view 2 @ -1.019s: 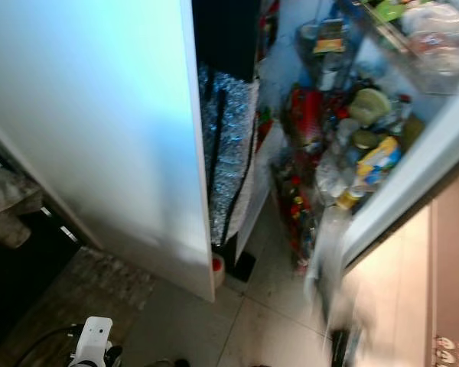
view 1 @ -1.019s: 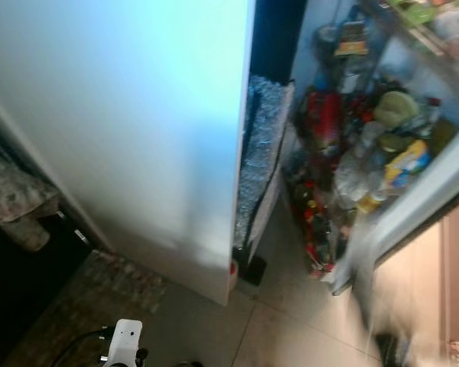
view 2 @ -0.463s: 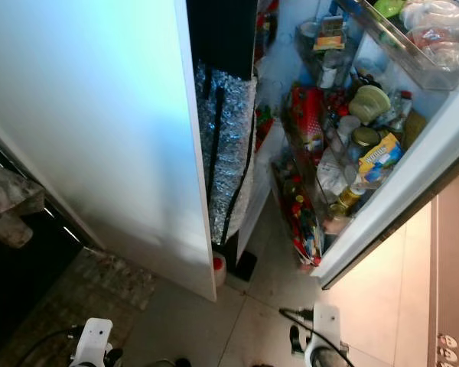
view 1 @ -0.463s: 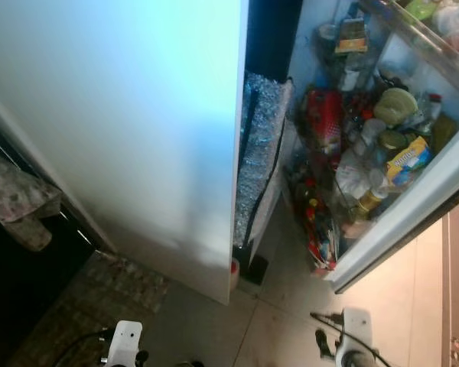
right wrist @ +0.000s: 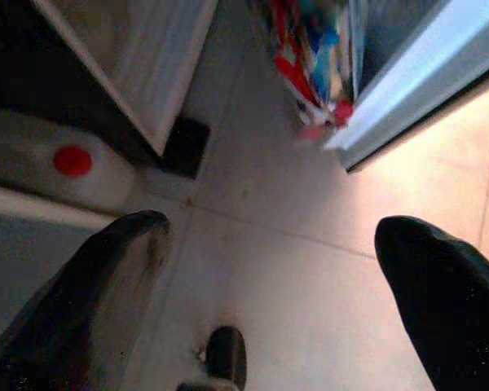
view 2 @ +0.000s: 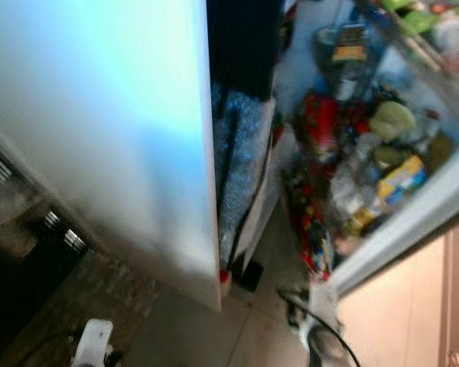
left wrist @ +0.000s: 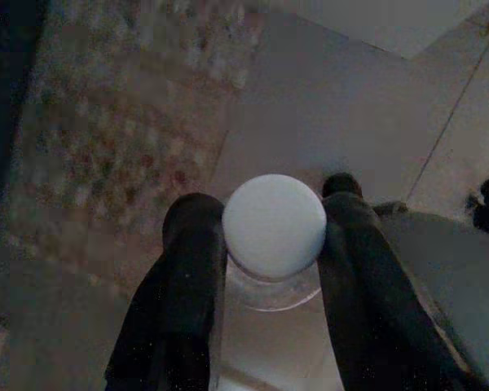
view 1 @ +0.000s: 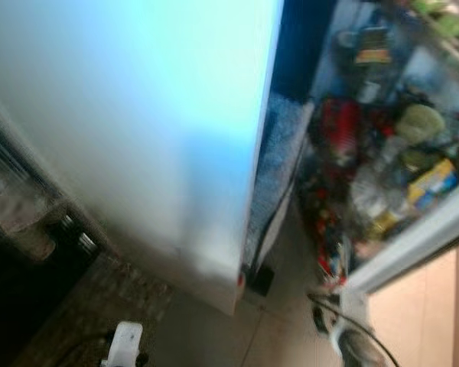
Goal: Restocking fridge
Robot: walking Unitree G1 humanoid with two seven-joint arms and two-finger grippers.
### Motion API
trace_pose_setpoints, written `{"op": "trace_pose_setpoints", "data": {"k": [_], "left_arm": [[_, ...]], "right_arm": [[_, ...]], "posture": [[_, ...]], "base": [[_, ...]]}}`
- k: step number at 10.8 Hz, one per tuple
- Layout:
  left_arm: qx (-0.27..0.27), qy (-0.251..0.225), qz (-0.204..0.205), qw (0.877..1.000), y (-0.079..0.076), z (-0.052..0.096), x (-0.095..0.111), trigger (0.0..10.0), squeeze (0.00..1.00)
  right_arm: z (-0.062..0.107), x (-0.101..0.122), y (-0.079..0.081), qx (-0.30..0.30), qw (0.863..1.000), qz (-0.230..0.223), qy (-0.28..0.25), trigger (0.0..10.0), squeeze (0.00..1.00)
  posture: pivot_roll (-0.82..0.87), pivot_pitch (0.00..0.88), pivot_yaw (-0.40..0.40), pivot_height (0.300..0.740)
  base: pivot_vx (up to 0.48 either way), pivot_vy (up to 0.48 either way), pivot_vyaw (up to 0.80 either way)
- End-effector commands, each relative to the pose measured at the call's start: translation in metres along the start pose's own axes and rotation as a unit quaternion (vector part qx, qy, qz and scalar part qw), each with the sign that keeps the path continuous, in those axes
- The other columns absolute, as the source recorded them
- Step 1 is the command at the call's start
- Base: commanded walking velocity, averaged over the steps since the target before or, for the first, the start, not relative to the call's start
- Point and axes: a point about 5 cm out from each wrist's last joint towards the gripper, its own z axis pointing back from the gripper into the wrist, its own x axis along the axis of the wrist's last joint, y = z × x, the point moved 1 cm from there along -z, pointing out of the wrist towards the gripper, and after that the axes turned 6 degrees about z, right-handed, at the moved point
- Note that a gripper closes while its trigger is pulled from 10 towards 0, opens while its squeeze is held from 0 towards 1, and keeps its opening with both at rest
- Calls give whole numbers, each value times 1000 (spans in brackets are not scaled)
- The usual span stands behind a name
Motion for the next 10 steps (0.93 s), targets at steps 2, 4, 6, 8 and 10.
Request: {"op": "trace_pose_setpoints", "data": {"k": [2, 4, 6, 8, 10], "left_arm": [[1, 5, -4, 1000, -2, 1, -5, 10000, 0], [1, 7, -5, 1000, -1, 2, -7, 10000, 0], [1, 10, -4, 1000, -2, 2, -8, 10000, 0], [0, 10, -5, 1000, -2, 2, -8, 10000, 0], [-1, 10, -8, 1000, -4, 2, -8, 10000, 0]], "right_arm": [[0, 0, -4, -10, 1000, -4, -7, 10000, 0], [0, 9, -3, -16, 999, -3, -31, 10000, 0], [0, 20, -3, -14, 997, -3, -71, 10000, 0], [1, 44, -5, -14, 990, 28, -138, 10000, 0], [4, 81, -1, 1, 972, 57, -226, 10000, 0]], "posture": [[96, 133, 14, 740], [95, 140, 12, 740], [87, 147, 12, 740], [80, 149, 12, 740], [78, 149, 11, 740]], "base": [[159, 0, 0], [0, 0, 0], [0, 0, 0], [0, 0, 0], [0, 0, 0]]}}
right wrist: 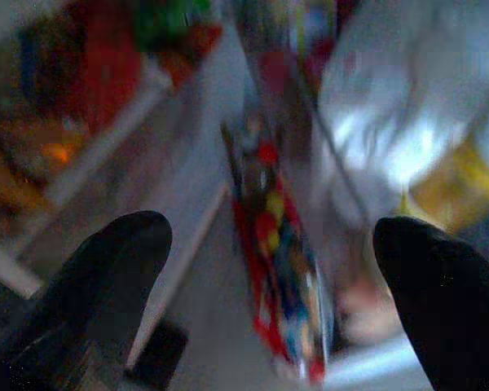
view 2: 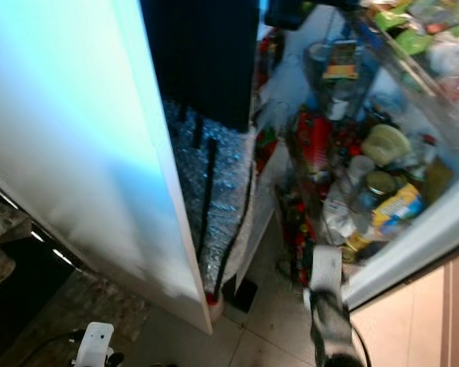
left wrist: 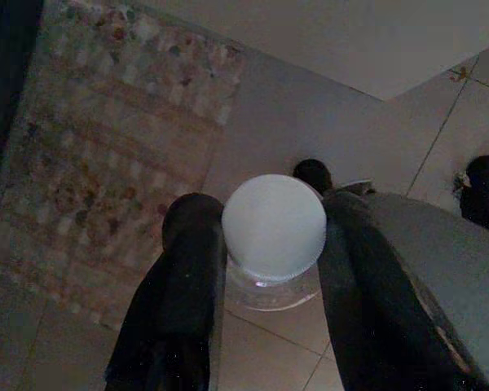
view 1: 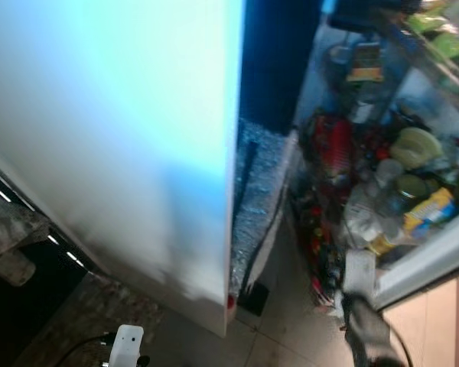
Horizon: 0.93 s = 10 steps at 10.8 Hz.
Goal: Restocking fridge
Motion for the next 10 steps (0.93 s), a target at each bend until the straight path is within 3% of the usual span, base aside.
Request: {"op": "trace_pose_setpoints", "data": {"k": [1, 3, 5, 6, 10], "left_arm": [[2, 11, -8, 1000, 1, 1, -7, 10000, 0], [4, 13, -8, 1000, 2, 2, -9, 10000, 0], [4, 14, -8, 1000, 1, 2, -9, 10000, 0], [2, 14, -8, 1000, 0, 2, -9, 10000, 0], [4, 16, -9, 1000, 1, 2, -10, 10000, 0]], "right_arm": [[-1, 6, 4, 13, 1000, 12, -19, 10000, 0], [-4, 43, 2, -5, 991, 67, -118, 10000, 0], [-3, 55, -14, -65, 986, 51, -143, 10000, 0], [-3, 51, -23, -90, 986, 55, -129, 10000, 0], [-1, 34, -46, -140, 987, 1, -74, 10000, 0]], "posture": [[79, 149, 10, 740], [76, 150, 9, 740], [76, 151, 9, 740], [74, 149, 7, 740], [70, 151, 9, 740]], "base": [[0, 0, 0], [0, 0, 0], [0, 0, 0], [0, 0, 0], [0, 0, 0]]}}
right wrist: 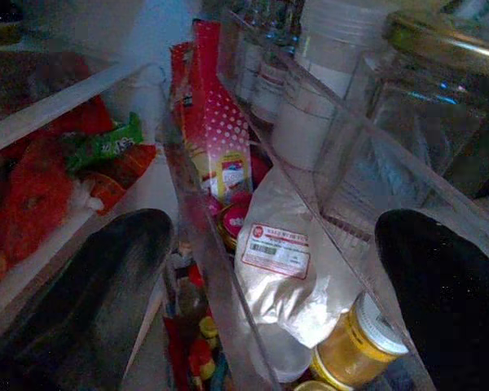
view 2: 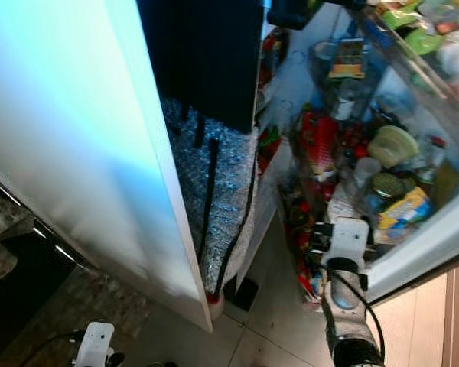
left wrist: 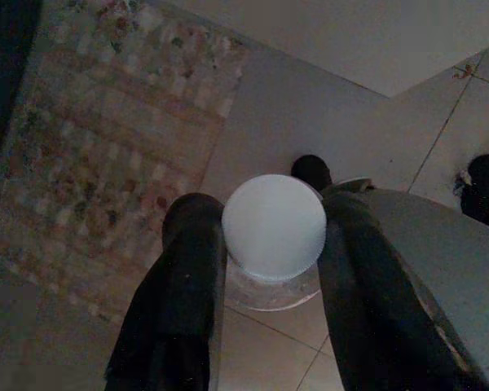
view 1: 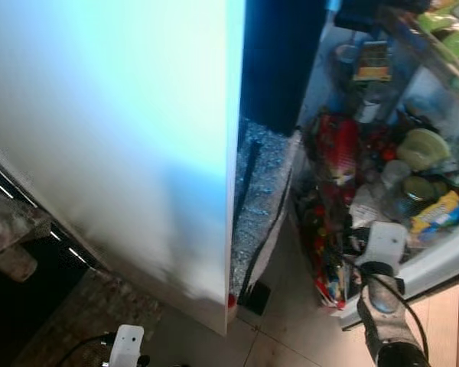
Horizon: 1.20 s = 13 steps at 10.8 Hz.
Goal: Restocking fridge
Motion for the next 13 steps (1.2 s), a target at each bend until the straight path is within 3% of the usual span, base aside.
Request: {"op": "trace_pose_setpoints", "data": {"k": [1, 3, 5, 7, 9, 10, 11, 12, 13], "left_arm": [[3, 15, -9, 1000, 1, 2, -9, 10000, 0], [2, 14, -10, 1000, 1, 2, -9, 10000, 0], [6, 13, -10, 1000, 3, 2, -7, 10000, 0], [9, 13, -11, 1000, 5, 2, -7, 10000, 0], [10, 12, -10, 1000, 5, 1, -6, 10000, 0], [11, 11, -10, 1000, 6, 1, -5, 10000, 0], [12, 12, -11, 1000, 7, 1, -5, 10000, 0], [12, 13, -14, 1000, 8, 1, -5, 10000, 0], [12, 13, -19, 1000, 9, 1, -4, 10000, 0]], "right_arm": [[4, -14, -17, -34, 999, -5, 36, 10000, 0], [2, -18, -53, -101, 994, 8, 47, 10000, 0], [10, -31, -110, -195, 977, 0, 88, 10000, 0], [23, -51, -127, -217, 967, -5, 136, 10000, 0], [32, -74, -97, -131, 971, -15, 198, 10000, 0], [42, -89, -72, -67, 970, -11, 233, 10000, 0], [65, -113, -32, 46, 952, -10, 302, 10000, 0], [82, -125, -14, 105, 937, -3, 333, 10000, 0], [107, -141, 0, 184, 906, 50, 378, 10000, 0]], "posture": [[70, 150, 10, 740], [66, 145, 12, 740], [65, 139, 10, 740], [66, 132, 11, 740], [72, 134, 12, 740], [71, 138, 16, 740], [66, 140, 21, 740], [58, 143, 25, 740], [62, 148, 32, 740]], "base": [[0, 0, 0], [0, 0, 0], [0, 0, 0], [0, 0, 0], [0, 0, 0], [0, 0, 0], [0, 0, 0], [0, 0, 0], [0, 0, 0]]}}
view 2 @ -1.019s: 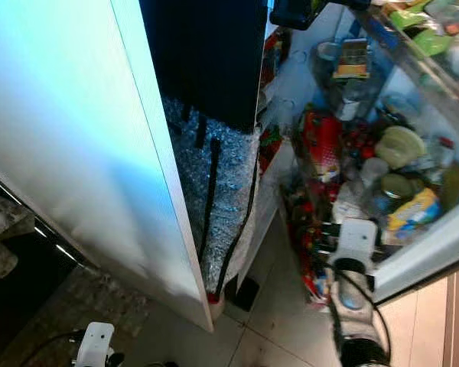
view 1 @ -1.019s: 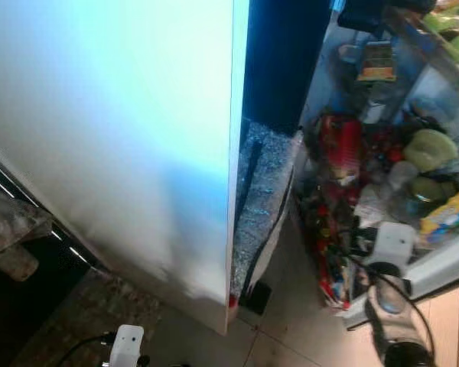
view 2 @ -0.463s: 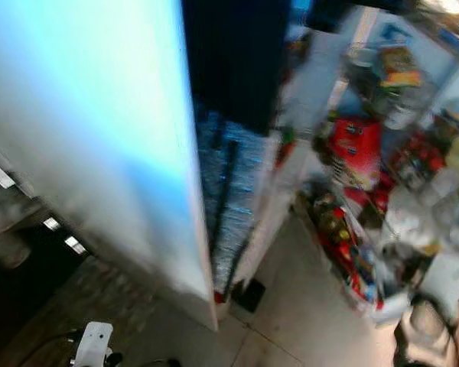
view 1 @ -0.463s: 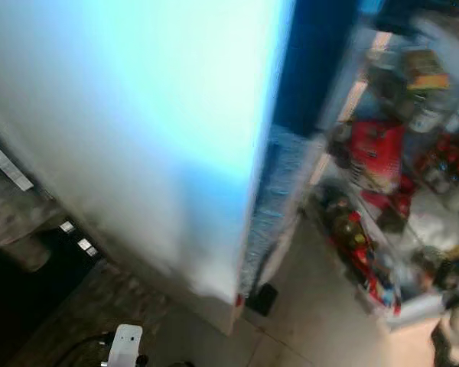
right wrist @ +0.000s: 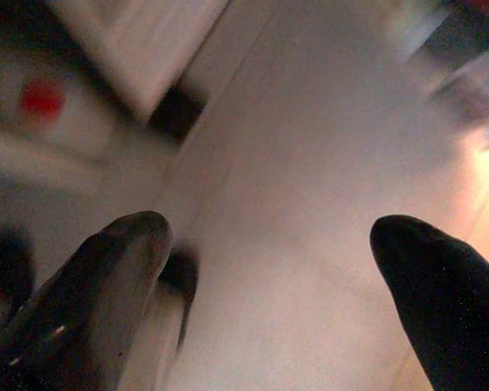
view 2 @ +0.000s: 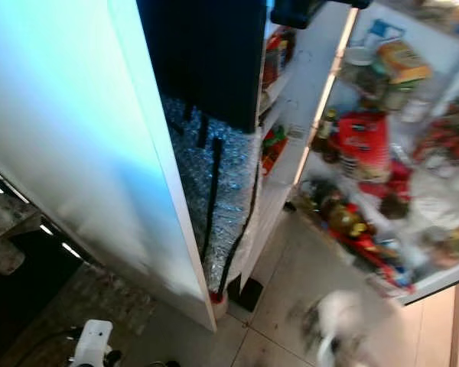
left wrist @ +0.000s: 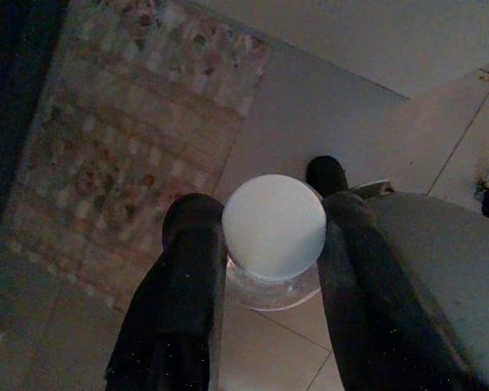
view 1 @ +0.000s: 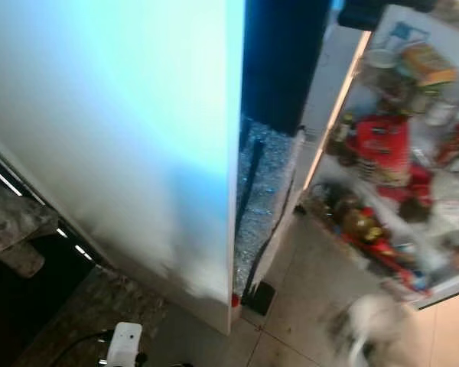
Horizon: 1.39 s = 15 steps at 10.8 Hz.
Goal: Restocking fridge
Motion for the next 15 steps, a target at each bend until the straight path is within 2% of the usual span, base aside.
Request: {"op": "trace_pose_setpoints", "data": {"k": [1, 2, 3, 4, 5, 8, 13, 15], "left_arm": [[0, 15, -15, 1000, 2, 2, -9, 10000, 0], [0, 15, -15, 1000, 3, 2, -9, 10000, 0], [4, 13, -18, 1000, 4, 2, -8, 10000, 0], [10, 15, -23, 1000, 6, 2, -9, 10000, 0], [10, 15, -20, 1000, 5, 2, -9, 10000, 0], [14, 20, -17, 1000, 6, 3, -14, 10000, 0], [12, 20, -18, 1000, 5, 4, -15, 10000, 0], [12, 21, -18, 1000, 5, 4, -16, 10000, 0]], "right_arm": [[6, -28, 4, 11, 998, 9, 60, 10000, 0], [7, -34, 8, 13, 997, 27, 72, 10000, 0], [4, -27, 19, 22, 998, -10, 54, 10000, 0], [1, -19, 41, 47, 997, -37, 39, 10000, 0], [1, -17, 48, 59, 997, -38, 35, 10000, 0], [1, -14, 49, 71, 996, -41, 28, 10000, 0], [3, -23, 43, 56, 996, -46, 44, 10000, 0], [3, -25, 45, 61, 996, -31, 50, 10000, 0]], "posture": [[77, 147, 33, 740], [79, 149, 35, 740], [79, 150, 39, 740], [75, 159, 37, 740], [83, 159, 32, 740], [86, 152, 25, 740], [91, 138, 24, 740], [91, 146, 24, 740]], "base": [[0, 0, 0], [0, 0, 0], [0, 0, 0], [0, -259, 0], [0, -300, 0], [0, -360, 790], [0, -373, 0], [0, -373, 659]]}}
